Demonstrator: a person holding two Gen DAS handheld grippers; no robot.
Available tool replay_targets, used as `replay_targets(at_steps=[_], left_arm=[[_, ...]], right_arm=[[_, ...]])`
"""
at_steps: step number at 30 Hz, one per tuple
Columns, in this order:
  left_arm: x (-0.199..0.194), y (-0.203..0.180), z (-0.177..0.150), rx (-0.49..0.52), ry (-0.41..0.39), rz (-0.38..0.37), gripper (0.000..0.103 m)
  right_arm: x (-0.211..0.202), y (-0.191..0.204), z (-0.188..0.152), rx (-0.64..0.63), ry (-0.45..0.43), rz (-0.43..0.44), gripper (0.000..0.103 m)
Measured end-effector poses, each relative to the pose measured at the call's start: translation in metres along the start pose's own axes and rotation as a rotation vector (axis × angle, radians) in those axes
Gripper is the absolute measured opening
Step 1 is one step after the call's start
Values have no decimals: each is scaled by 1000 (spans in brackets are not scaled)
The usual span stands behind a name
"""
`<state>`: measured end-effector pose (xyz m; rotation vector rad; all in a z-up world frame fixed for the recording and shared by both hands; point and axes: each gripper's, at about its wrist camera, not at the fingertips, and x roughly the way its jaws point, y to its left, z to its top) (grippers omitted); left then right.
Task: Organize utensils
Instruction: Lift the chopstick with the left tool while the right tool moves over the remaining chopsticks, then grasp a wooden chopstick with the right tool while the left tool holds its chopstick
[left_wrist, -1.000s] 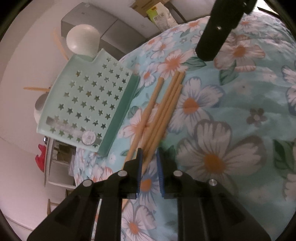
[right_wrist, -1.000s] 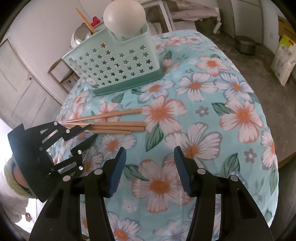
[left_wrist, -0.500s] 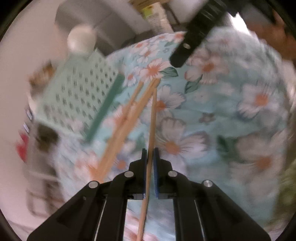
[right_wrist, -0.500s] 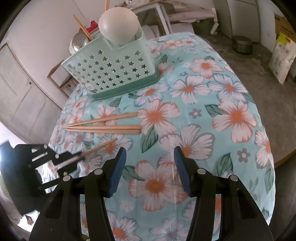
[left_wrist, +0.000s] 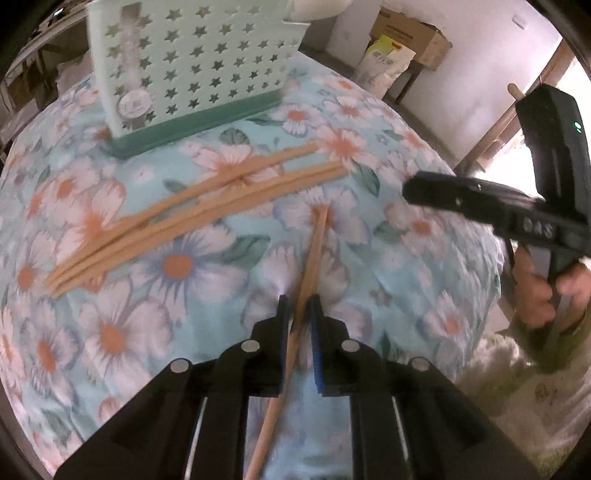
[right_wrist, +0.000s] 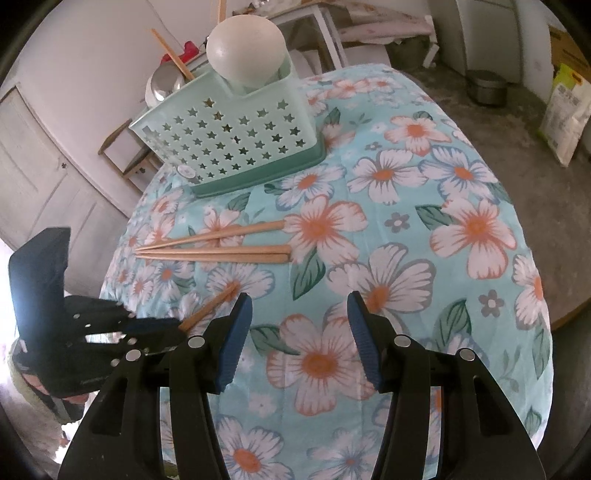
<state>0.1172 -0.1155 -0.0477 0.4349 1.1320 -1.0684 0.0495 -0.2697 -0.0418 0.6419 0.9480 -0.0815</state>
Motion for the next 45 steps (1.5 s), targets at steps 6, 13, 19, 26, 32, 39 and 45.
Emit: replay_targets(at_steps=[6,13,19,26,32,39,45], left_arm=[[16,1,26,7,-8,-9,11],[15,8,32,-42,-29,-23,6],[-21,42,20,-249,-174,-102,6],[-58,99,-18,-541,-348,-111,6],[-76,128,-55,-707,-445,-73,6],[-80,142,-82,-795,-502,4,6],[-78,148,-99,-846,-508,36,5]], right_arm=[[1,2,0,6,5,-9,51],[-2,2,-2,2,2,-18,50],[-2,3,-2,-11,2,-19,48],[4,14,-1,-44,5,-8,45],[13,42,3,-200,12,29,45],[36,90,26,-417,30,102,37],[78,140,46,-615,82,144,20]])
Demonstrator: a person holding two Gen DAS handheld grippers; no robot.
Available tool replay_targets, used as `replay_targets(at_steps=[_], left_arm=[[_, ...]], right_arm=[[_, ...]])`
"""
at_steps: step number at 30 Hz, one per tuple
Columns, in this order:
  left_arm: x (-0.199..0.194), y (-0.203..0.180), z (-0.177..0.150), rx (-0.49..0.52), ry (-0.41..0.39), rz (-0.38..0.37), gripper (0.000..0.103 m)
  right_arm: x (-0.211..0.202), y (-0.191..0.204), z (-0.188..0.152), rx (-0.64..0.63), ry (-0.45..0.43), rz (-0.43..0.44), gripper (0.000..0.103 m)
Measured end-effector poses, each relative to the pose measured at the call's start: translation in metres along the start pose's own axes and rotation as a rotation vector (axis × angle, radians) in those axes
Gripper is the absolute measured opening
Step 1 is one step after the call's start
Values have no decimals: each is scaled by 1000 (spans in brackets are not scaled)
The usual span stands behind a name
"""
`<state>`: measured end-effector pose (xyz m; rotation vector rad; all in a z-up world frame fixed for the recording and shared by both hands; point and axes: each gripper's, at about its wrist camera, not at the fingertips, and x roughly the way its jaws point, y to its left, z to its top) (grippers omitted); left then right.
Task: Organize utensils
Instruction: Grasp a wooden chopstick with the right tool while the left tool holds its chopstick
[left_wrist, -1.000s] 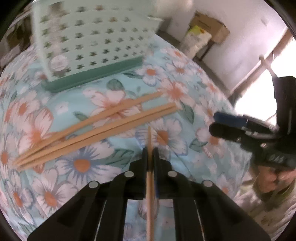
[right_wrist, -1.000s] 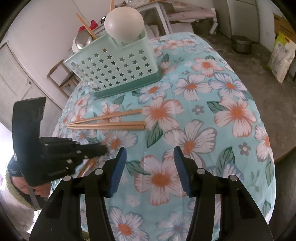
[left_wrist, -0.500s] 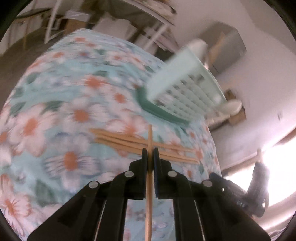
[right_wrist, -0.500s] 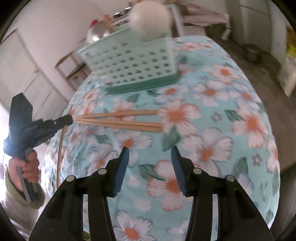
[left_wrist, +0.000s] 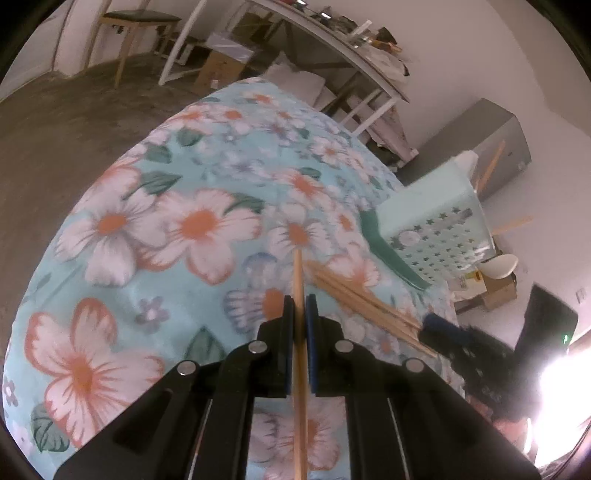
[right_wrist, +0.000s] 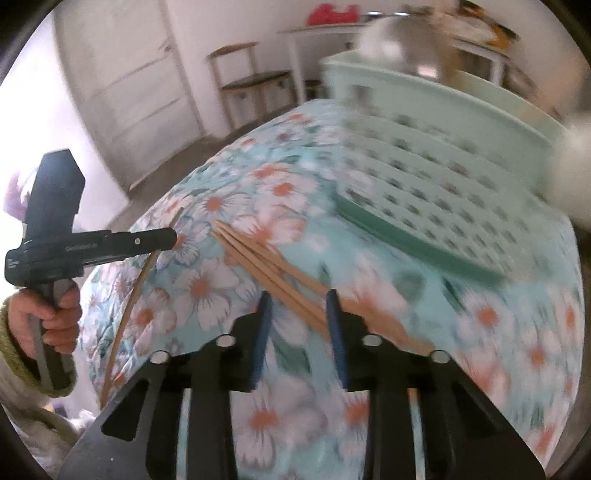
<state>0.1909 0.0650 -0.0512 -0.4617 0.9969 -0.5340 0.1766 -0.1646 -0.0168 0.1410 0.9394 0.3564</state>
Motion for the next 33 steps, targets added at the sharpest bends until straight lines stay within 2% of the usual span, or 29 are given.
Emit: replay_targets(at_steps=[3,10,14,17,19,30,33], left_arm=[[-1,8,-3,-15,0,3,6],[-3,16,-7,-36,-1,-10,6],[-2,16,-6,-36,2,-15,6],[-2,17,-6,-38,7,-18,6],[-2,18,-6,-38,11,-18,6],[2,17,-6,-40,25,-5,6],[3,17,-5,-49,26,-6,6]], right_arm=[[19,11,14,-90,27,1,15],[58,33,37,-250,102,37,14],[63,34,45,-284,124,69,14],[64,40,48,-330,150,84,10],[65,46,48,-382,164,70,9],[89,60,66,-374,203,144,10],[91,64,69,-373,203,125,9]])
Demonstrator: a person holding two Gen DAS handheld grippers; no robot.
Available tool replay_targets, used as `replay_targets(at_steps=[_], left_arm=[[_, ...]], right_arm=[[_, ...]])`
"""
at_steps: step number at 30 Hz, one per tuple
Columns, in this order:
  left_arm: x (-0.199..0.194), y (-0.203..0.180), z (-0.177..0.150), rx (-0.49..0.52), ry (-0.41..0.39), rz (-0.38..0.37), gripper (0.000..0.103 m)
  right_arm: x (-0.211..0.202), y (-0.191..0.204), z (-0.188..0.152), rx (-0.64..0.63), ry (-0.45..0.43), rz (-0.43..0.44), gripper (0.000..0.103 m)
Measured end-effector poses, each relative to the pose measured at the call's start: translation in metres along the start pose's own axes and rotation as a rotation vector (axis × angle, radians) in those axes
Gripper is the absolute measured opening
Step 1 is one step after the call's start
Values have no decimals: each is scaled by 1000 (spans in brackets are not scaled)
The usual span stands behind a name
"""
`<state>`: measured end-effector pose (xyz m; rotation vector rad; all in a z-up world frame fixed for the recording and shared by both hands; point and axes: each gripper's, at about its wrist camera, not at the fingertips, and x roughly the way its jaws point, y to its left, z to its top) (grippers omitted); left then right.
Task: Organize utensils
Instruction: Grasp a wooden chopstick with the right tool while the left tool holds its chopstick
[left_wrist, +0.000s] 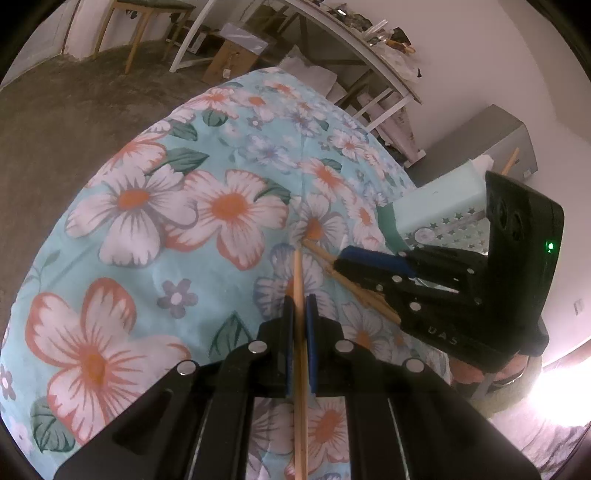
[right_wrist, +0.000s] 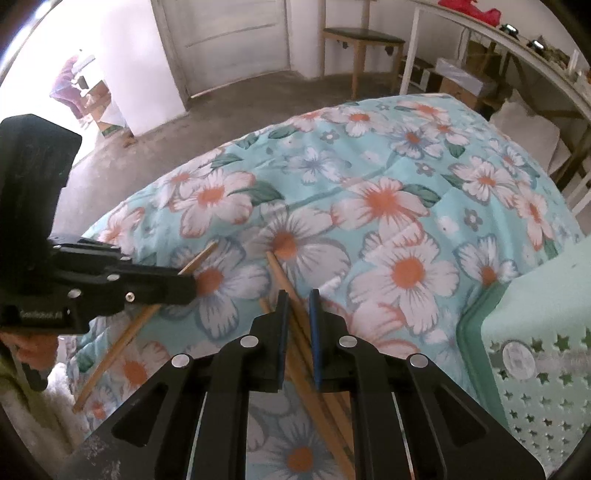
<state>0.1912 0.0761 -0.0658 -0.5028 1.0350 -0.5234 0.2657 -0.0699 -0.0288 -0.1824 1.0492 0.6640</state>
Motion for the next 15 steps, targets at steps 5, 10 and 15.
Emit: replay_targets(at_steps=[5,10,15], left_arm=[[0,1,0,-2,0,-1,6],[0,2,0,-4,1,-4,6],[0,2,0,-7,3,-2,6]], right_arm=[[-3,-10,0,51,-7,-38,9],[-10,-25,5,124,-23,-13,11],[-6,-16,20,82,-28,2,16]])
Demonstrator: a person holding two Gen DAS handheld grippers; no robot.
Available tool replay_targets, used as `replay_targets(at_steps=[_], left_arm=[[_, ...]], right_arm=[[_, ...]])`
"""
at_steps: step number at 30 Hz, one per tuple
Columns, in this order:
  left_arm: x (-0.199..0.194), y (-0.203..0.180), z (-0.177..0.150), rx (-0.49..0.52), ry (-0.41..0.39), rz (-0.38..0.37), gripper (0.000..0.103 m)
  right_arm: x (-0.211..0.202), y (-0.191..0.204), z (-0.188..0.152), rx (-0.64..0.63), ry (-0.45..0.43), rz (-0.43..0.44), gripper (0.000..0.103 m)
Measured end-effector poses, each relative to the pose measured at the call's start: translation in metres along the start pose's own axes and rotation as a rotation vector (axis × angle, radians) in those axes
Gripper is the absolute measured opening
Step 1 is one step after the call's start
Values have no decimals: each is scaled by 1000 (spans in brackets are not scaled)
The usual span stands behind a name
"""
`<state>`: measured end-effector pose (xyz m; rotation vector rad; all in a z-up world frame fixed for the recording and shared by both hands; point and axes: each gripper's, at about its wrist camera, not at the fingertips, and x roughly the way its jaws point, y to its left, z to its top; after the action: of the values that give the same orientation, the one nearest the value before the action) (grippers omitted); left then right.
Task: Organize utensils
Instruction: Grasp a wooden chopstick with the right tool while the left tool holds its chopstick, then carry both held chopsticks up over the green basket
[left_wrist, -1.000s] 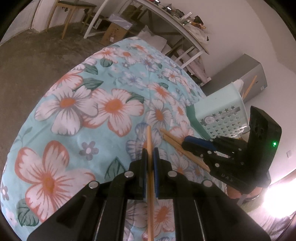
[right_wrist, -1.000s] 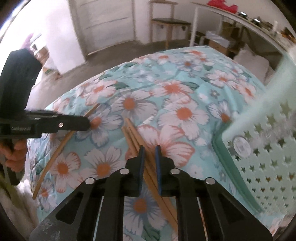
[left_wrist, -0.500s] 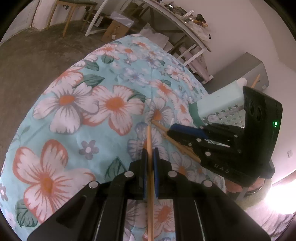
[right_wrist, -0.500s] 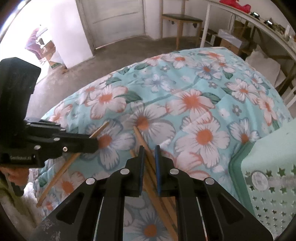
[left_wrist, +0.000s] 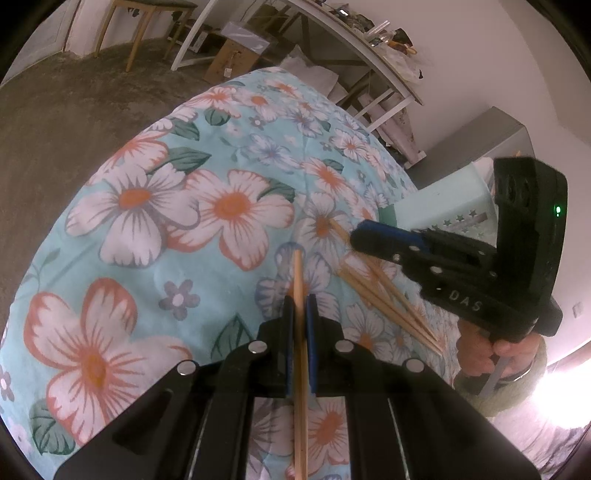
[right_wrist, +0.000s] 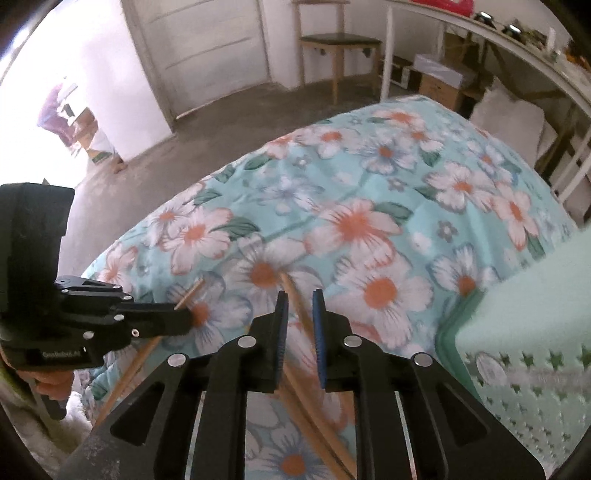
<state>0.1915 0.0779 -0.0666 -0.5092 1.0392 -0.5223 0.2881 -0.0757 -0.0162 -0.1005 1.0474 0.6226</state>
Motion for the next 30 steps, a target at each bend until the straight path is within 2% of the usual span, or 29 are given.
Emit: replay_targets(at_steps=[5,10,16,20,23,27,30], left_arm=[[2,2,1,-13,9,1,6],[5,4,4,-31,13,-1,6],[-4,-3,9,-19,-19,-6,6],[-16,-17,14,15,-44,-31,6],[-26,-35,20,54,-59,-65,6],[-41,-66,30,141,-85,-118,6],[-40,-86,35,206,-74,-122,6]], right_arm=[[22,6,7,-14,39,-43,15],[15,0,10,10,-8,-80,7],[-56,-8,7,38,-189,-181,4],[-128,-16,-15,111,-350,-237,3],[-165,-22,-35,173,-435,-268,3],[-199,-23,-64,251,-517,-305,3],[-214,-23,-84,301,-555,-325,3]])
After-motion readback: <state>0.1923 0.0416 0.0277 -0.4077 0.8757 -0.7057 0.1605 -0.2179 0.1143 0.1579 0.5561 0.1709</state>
